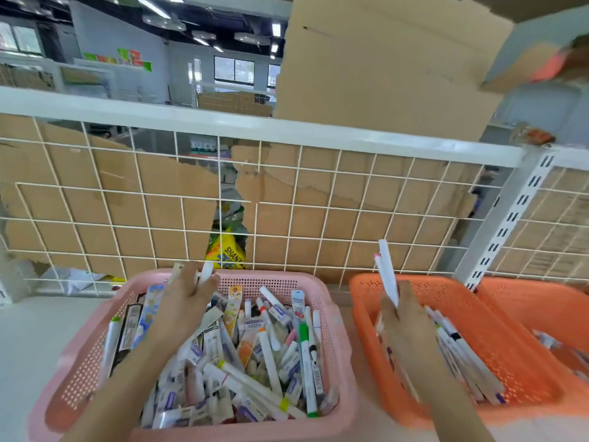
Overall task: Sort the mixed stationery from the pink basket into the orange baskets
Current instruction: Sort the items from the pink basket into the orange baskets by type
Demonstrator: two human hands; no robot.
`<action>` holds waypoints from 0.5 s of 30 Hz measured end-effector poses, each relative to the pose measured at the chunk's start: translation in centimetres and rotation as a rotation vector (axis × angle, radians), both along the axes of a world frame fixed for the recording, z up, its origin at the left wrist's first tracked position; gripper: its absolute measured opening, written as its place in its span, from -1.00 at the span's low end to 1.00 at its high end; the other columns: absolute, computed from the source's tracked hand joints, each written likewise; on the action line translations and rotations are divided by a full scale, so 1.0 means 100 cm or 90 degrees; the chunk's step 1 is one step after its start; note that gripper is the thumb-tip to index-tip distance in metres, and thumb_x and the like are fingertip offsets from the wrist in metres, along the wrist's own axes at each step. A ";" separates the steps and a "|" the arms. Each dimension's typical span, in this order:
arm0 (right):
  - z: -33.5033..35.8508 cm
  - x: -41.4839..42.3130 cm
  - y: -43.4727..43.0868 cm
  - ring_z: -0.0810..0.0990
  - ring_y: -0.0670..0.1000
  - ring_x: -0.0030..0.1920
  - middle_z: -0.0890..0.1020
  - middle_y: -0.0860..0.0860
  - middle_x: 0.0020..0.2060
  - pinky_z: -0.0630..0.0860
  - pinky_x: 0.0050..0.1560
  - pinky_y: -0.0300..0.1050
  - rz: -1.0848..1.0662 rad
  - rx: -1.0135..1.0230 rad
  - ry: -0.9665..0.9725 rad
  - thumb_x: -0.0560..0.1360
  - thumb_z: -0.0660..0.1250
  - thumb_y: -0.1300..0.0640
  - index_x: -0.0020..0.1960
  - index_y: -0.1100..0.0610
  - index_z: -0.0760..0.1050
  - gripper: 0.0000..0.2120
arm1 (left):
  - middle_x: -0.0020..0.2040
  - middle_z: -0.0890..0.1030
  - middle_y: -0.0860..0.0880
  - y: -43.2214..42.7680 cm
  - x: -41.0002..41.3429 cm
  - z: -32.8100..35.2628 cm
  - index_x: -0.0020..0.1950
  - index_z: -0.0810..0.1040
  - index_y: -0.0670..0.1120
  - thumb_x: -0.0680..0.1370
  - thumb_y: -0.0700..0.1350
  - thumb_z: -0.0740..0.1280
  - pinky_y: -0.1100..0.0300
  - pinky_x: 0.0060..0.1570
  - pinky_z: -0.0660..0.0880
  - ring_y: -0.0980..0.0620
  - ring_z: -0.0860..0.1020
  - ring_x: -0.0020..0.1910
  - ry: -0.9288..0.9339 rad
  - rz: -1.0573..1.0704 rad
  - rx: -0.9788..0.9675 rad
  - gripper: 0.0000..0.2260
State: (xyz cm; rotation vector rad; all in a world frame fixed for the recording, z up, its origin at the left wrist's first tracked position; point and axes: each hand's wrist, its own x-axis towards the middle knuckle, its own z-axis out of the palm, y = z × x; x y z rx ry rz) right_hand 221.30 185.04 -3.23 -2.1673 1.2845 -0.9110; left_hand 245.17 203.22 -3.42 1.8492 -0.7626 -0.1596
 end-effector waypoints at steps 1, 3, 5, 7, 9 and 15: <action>0.000 -0.012 -0.005 0.44 0.16 -0.36 0.44 0.08 -0.37 0.26 -0.38 -0.08 -0.014 0.003 -0.004 0.59 0.16 0.19 0.05 0.23 0.30 -0.90 | -0.44 0.33 -0.12 -0.007 -0.004 0.000 -0.02 0.40 -0.18 0.59 -0.11 0.23 0.07 -0.38 0.26 -0.07 0.31 -0.44 0.008 -0.007 -0.003 -0.87; 0.002 -0.037 -0.014 0.38 0.07 -0.47 0.41 0.07 -0.43 0.18 -0.49 -0.12 -0.030 0.006 -0.006 0.60 0.15 0.21 0.02 0.22 0.28 -0.92 | -0.44 0.35 -0.11 -0.022 -0.016 0.002 -0.03 0.39 -0.16 0.59 -0.08 0.24 0.09 -0.41 0.24 -0.05 0.30 -0.47 0.018 -0.035 -0.009 -0.86; 0.003 -0.061 -0.023 0.35 0.02 -0.51 0.39 0.07 -0.45 0.15 -0.52 -0.13 -0.046 0.006 0.003 0.60 0.15 0.22 0.00 0.21 0.25 -0.92 | -0.44 0.37 -0.09 -0.041 -0.034 0.005 -0.10 0.37 -0.10 0.59 -0.05 0.24 0.09 -0.41 0.25 -0.04 0.31 -0.47 0.027 -0.072 -0.026 -0.85; 0.004 -0.081 -0.033 0.35 0.02 -0.51 0.40 0.06 -0.45 0.17 -0.52 -0.13 -0.057 0.002 0.016 0.59 0.16 0.23 0.03 0.23 0.26 -0.92 | -0.44 0.39 -0.07 -0.061 -0.057 0.008 -0.20 0.33 -0.03 0.61 -0.10 0.20 0.07 -0.38 0.29 -0.02 0.33 -0.49 0.052 -0.096 -0.043 -0.81; 0.001 -0.098 -0.044 0.37 0.03 -0.50 0.42 0.04 -0.43 0.19 -0.50 -0.13 -0.056 0.004 0.055 0.60 0.15 0.20 0.15 0.24 0.29 -0.83 | -0.44 0.40 -0.06 -0.083 -0.082 0.011 -0.24 0.32 -0.01 0.62 -0.12 0.18 0.06 -0.33 0.33 -0.01 0.34 -0.48 0.063 -0.115 -0.044 -0.77; -0.006 -0.130 -0.071 0.46 0.05 -0.34 0.48 0.02 -0.30 0.34 -0.35 -0.09 -0.007 0.059 0.165 0.62 0.13 0.14 0.34 0.20 0.27 -0.68 | -0.49 0.39 -0.01 -0.152 -0.163 0.019 -0.30 0.32 -0.12 0.62 -0.16 0.15 0.13 -0.33 0.34 0.04 0.39 -0.49 0.111 -0.199 -0.058 -0.71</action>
